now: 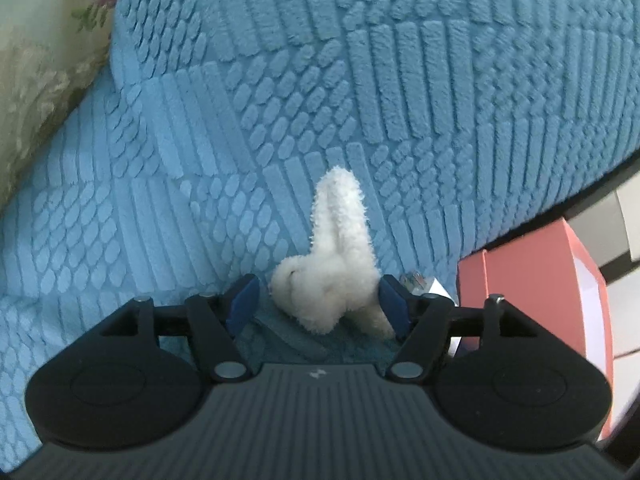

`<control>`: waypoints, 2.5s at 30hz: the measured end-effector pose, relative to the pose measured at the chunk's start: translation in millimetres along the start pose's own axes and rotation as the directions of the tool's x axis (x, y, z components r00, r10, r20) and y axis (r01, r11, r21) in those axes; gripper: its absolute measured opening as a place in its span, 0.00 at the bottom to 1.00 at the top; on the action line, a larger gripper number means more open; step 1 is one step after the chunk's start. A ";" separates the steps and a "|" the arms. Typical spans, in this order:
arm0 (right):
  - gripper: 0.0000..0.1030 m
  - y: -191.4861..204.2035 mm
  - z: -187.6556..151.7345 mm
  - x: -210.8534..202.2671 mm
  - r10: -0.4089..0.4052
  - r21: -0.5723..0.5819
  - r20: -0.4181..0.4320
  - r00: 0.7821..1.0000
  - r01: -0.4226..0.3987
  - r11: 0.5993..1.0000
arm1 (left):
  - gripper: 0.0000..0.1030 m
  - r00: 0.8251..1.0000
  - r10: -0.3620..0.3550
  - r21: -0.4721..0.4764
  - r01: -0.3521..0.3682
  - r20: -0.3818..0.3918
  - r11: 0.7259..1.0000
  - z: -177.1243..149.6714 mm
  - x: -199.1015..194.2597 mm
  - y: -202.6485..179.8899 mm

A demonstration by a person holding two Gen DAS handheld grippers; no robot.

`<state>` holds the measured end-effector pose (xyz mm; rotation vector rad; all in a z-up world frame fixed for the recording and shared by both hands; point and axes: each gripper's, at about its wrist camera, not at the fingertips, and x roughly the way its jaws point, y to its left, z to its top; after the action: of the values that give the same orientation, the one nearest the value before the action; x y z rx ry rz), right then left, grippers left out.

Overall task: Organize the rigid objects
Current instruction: 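Grasp the white fluffy toy with the left tool while the right tool grasps the white charger, then lift the fluffy toy with the left tool while the right tool lifts the charger toward the box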

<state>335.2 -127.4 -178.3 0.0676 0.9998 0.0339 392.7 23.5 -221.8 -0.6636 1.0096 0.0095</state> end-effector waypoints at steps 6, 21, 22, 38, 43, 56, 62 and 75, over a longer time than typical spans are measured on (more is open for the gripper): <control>0.59 6.1 -3.4 0.0 0.011 -0.007 0.057 0.998 -0.011 1.000 | 0.63 1.000 -0.019 -0.019 0.020 0.021 1.000 -9.7 -4.4 7.2; 0.55 0.3 -36.4 -33.0 0.047 -0.092 0.088 0.995 -0.039 0.995 | 0.14 0.995 -0.095 -0.083 0.097 0.032 0.992 -11.7 -47.8 57.8; 0.55 0.6 -38.1 -35.4 0.051 -0.096 0.086 0.995 -0.043 0.994 | 0.14 0.995 -0.094 -0.086 0.096 0.035 0.992 -11.1 -50.5 63.2; 0.54 -0.2 -47.1 -47.7 0.084 -0.178 0.063 0.994 -0.071 0.981 | 0.63 0.997 -0.043 -0.051 0.046 0.065 0.998 2.1 -40.2 47.3; 0.53 -2.7 -48.0 -47.7 0.077 -0.185 0.067 0.995 -0.064 0.981 | 0.63 0.998 0.042 -0.056 -0.040 0.041 0.998 -3.0 -25.8 33.8; 0.59 -3.6 -47.5 -44.1 0.075 -0.187 0.064 0.995 -0.062 0.980 | 0.51 0.991 0.099 0.001 -0.099 0.086 0.995 -12.9 -7.0 -13.8; 0.66 -0.9 -47.9 -44.6 0.045 -0.199 0.085 0.995 -0.028 0.980 | 0.50 0.993 0.066 0.044 -0.071 0.098 0.997 -6.7 -40.6 -1.5; 0.60 7.0 -52.2 -43.6 0.036 -0.244 0.132 0.991 -0.003 0.970 | 0.51 0.997 0.037 0.078 -0.043 0.075 0.996 -23.2 -101.5 26.4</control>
<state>267.8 -120.8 -169.3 -0.1432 0.8524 0.1680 310.9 62.0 -164.0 -0.5669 0.9475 0.0283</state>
